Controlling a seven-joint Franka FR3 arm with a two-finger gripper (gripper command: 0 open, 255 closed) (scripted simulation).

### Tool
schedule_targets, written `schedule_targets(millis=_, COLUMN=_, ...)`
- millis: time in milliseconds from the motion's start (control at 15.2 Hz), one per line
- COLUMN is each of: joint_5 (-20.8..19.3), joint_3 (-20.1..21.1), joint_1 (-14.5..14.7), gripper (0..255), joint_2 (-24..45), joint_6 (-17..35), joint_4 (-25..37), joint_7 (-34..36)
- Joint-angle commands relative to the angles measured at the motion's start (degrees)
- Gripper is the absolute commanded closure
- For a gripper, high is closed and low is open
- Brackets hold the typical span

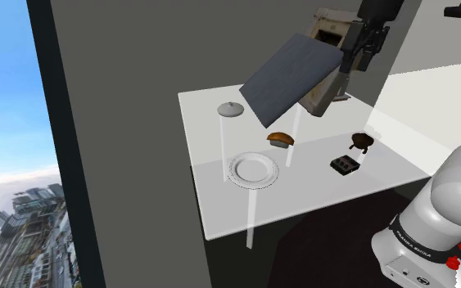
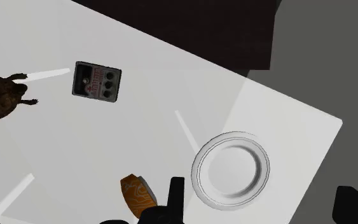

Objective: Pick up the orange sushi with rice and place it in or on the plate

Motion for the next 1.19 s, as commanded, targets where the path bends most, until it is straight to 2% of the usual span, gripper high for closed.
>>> schedule_targets(millis=0, joint_5=0.00, joint_3=0.00, joint_1=0.00, gripper=0, joint_2=0.00, joint_6=0.00, joint_4=0.00, joint_7=0.00)
schedule_targets(millis=594, joint_5=-3.06, joint_3=-2.15, joint_1=0.78, gripper=0, joint_2=9.01, joint_6=17.08, joint_4=-8.40, joint_7=-8.08)
schedule_targets(millis=1122, joint_5=-4.50, joint_3=-4.19, joint_1=1.65, gripper=0, joint_2=22.30, joint_6=32.36, joint_4=-10.43, joint_7=-14.79)
